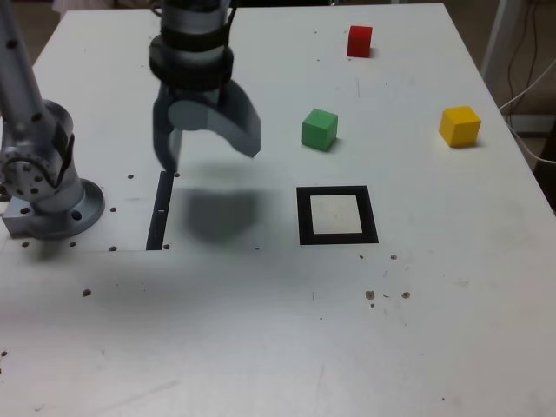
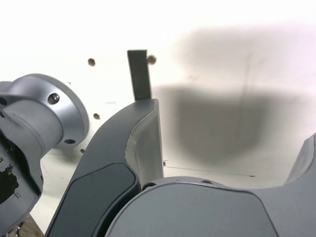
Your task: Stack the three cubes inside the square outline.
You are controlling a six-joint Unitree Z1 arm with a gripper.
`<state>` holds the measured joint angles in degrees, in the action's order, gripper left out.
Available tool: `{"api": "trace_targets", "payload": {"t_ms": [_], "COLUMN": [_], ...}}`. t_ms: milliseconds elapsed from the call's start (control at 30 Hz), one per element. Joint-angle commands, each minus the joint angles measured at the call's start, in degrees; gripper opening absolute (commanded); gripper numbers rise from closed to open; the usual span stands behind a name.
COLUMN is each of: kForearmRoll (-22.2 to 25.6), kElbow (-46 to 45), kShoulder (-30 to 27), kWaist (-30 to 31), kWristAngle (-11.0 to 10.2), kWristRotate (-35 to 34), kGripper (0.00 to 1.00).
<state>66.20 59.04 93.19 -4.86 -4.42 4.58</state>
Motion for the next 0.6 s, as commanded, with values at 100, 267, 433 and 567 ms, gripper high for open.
{"api": "trace_targets", "payload": {"t_ms": [100,267,433,567], "kForearmRoll": [0.9,1.2,1.5,2.1], "kElbow": [3.1,6.4,11.0,14.1], "kShoulder": [1.9,3.6,6.1,8.0], "kWaist": [-2.8,-5.7,-9.1,-12.0], "kWristAngle": [-0.9,-1.0,-1.0,-1.0], "kWristRotate": [1.7,4.3,8.5,11.5], "kGripper": [0.99,0.99,1.0,1.0]}}
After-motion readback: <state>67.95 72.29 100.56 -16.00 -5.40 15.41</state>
